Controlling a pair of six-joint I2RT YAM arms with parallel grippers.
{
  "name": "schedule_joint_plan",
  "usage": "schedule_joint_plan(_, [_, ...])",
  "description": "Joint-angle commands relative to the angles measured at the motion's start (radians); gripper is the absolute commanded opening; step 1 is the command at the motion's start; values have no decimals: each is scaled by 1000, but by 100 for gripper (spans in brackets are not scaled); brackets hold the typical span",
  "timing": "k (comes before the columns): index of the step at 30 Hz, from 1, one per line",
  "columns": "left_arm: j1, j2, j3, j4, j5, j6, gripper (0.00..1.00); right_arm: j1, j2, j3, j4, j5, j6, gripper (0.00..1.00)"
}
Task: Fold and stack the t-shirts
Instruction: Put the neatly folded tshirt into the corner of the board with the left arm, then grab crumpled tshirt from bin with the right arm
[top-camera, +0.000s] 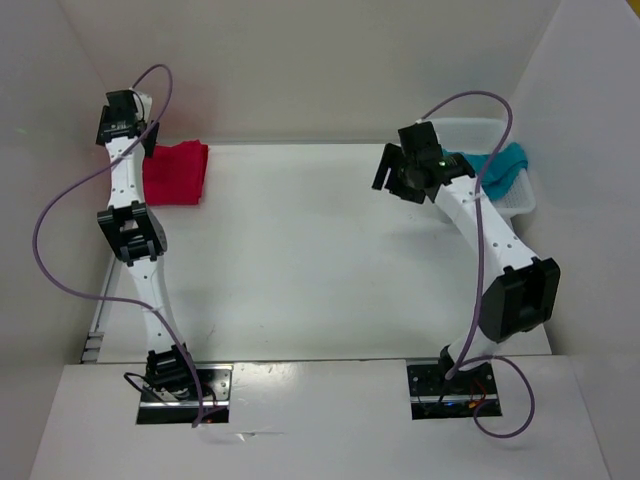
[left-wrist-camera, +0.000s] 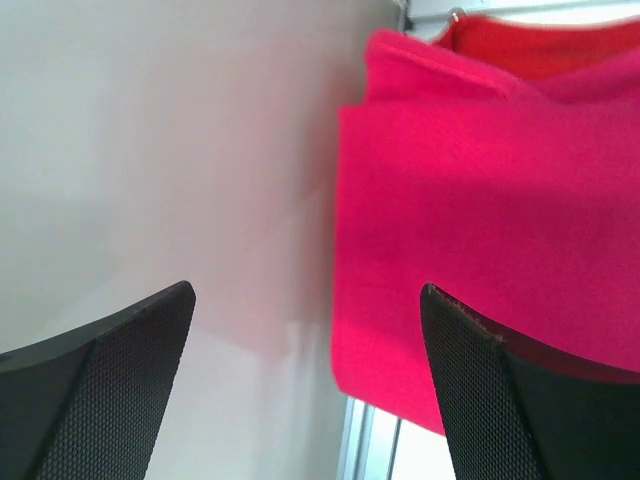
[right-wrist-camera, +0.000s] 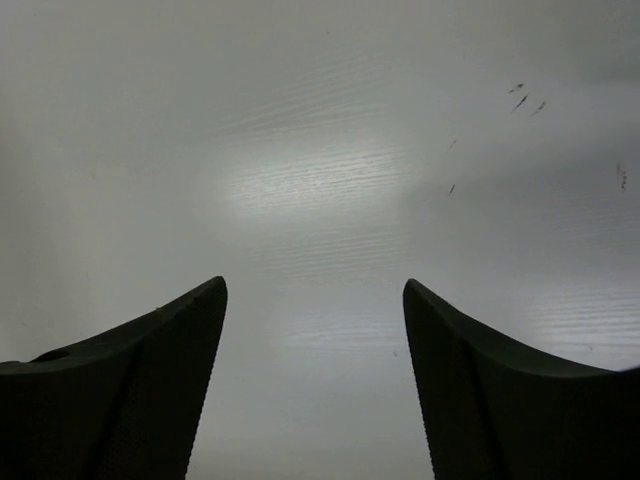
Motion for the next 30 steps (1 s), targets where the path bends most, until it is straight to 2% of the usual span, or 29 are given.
schedule_joint_plan(1, [6,-23,138,-49,-5,-66,100,-8,26,143,-61,109,-30,79])
schedule_joint_plan(3, [6,-43,201,-145,77,-97,100,-37,54,257,-113,137,-74,82])
schedule_joint_plan(4, [6,-52,223,-177,116,-97,100,-82,97,303,-133,163,-88,89])
schedule_joint_plan(5, [6,-78,240,-248,238,-106,100,-111,126,353,-153,163,-114,93])
schedule_joint_plan(7, [-3,-129,228,-359,394,-94,100,-210,244,518,-233,163,-123,100])
schedule_joint_plan(8, [-12,-149,158,-387,533,-81,100,-241,290,633,-262,175,-134,100])
schedule_joint_plan(9, [-21,-170,103,-408,582,-52,100,-267,382,690,-312,186,-134,100])
schedule_joint_plan(11, [-52,-244,-46,-410,663,-30,100,-333,460,817,-340,241,-143,100])
schedule_joint_plan(12, [-64,-276,-241,-390,676,-15,100,-359,491,841,-340,241,-134,100])
schedule_joint_plan(14, [-104,-413,-480,-228,676,-5,100,-451,583,926,-340,171,-122,100])
schedule_joint_plan(15, [-123,-519,-598,-94,633,13,100,-475,620,963,-340,152,-110,100])
schedule_joint_plan(16, [-144,-566,-787,-47,610,28,100,-508,689,1036,-340,143,-110,100])
schedule_joint_plan(17, [-184,-594,-832,-31,598,39,100,-518,721,1068,-340,126,-110,100])
schedule_joint_plan(19, [-195,-582,-806,-99,648,10,100,-527,811,1144,-331,80,-110,100])
schedule_joint_plan(22, [-209,-573,-806,-111,696,-42,100,-548,946,1261,-320,7,-110,100])
schedule_joint_plan(27, [-340,-582,-829,-111,476,18,100,-535,1082,1310,-330,-43,-100,100])
schedule_joint_plan(30, [-383,-559,-829,-131,406,18,100,-509,1149,1335,-349,-52,-100,100])
